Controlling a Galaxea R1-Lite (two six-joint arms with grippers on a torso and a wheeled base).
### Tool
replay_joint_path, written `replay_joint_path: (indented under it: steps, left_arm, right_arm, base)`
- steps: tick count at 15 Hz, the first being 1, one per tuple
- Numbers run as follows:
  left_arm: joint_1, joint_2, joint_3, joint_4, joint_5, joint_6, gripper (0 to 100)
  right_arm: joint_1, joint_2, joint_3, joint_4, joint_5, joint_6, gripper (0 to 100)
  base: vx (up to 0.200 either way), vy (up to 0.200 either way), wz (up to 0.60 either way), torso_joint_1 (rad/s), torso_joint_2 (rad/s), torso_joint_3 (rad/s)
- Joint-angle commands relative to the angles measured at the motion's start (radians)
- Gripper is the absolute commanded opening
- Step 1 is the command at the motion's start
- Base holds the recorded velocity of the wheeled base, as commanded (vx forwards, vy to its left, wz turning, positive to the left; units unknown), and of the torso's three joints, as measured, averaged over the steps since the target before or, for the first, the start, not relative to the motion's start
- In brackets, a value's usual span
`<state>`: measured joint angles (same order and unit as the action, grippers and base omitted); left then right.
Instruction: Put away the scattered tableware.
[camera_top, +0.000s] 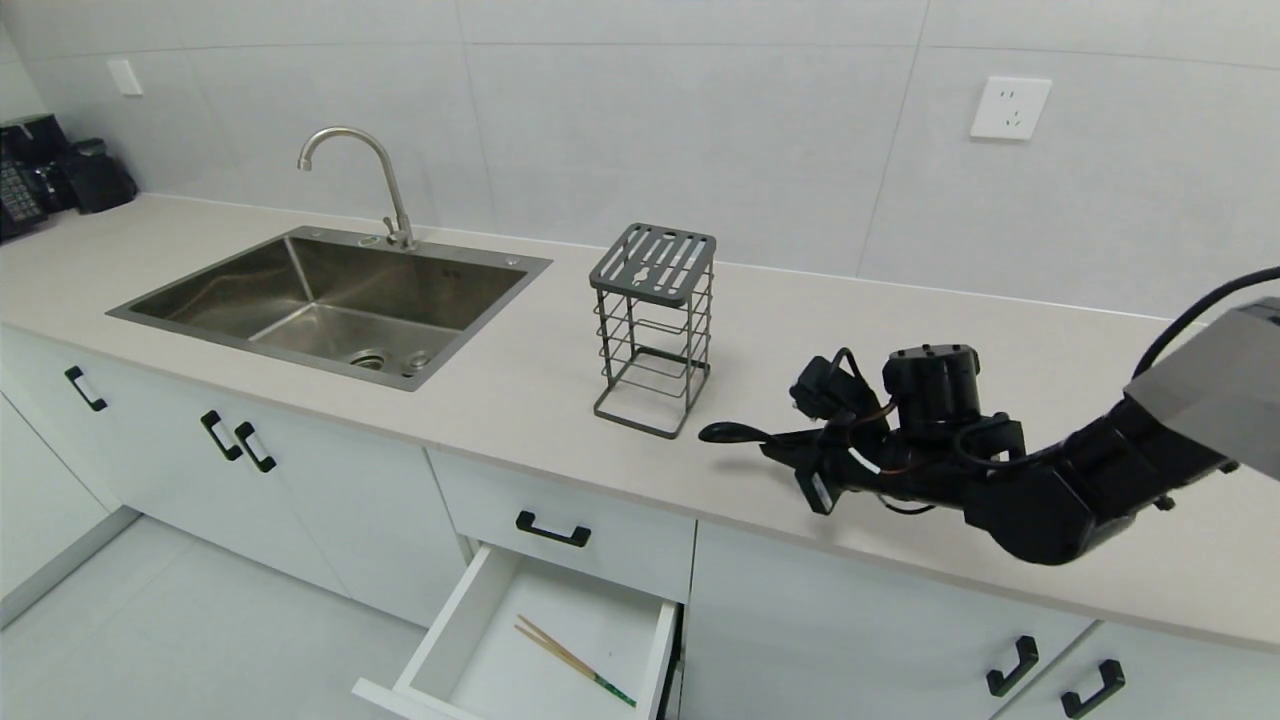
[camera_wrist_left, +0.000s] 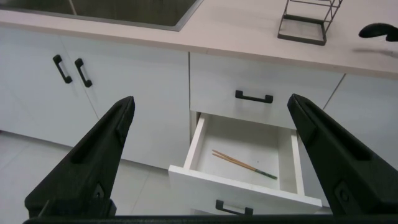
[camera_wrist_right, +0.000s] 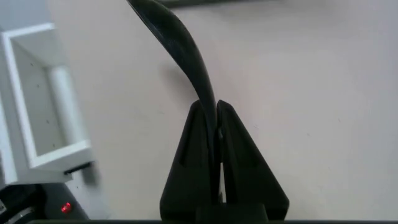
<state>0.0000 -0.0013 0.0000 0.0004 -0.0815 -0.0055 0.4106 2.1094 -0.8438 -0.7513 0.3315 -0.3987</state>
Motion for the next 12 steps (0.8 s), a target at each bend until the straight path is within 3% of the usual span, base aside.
replay_joint_path:
  steps: [1, 5, 10, 12]
  left_arm:
    - [0.0, 0.001, 0.0, 0.001, 0.0, -0.001, 100]
    - [0.0, 0.001, 0.0, 0.0, 0.0, -0.001, 100]
    - [0.0, 0.001, 0.0, 0.001, 0.0, -0.001, 100]
    - [0.0, 0.001, 0.0, 0.001, 0.0, -0.001, 100]
  right_arm:
    - [0.157, -0.152, 0.164, -0.094, -0.072, 0.078, 0]
    - [0.272, -0.287, 0.298, -0.125, -0.108, 0.129, 0]
    - [0.382, -0.307, 0.285, -0.126, -0.111, 0.129, 0]
    - [0.444, -0.305, 0.279, -0.125, -0.164, 0.167, 0]
  base:
    - [0.0, 0.0, 0.0, 0.0, 0.0, 0.0]
    - [0.0, 0.0, 0.0, 0.0, 0.0, 0.0]
    - [0.0, 0.0, 0.0, 0.0, 0.0, 0.0]
    - [0.0, 0.0, 0.0, 0.0, 0.0, 0.0]
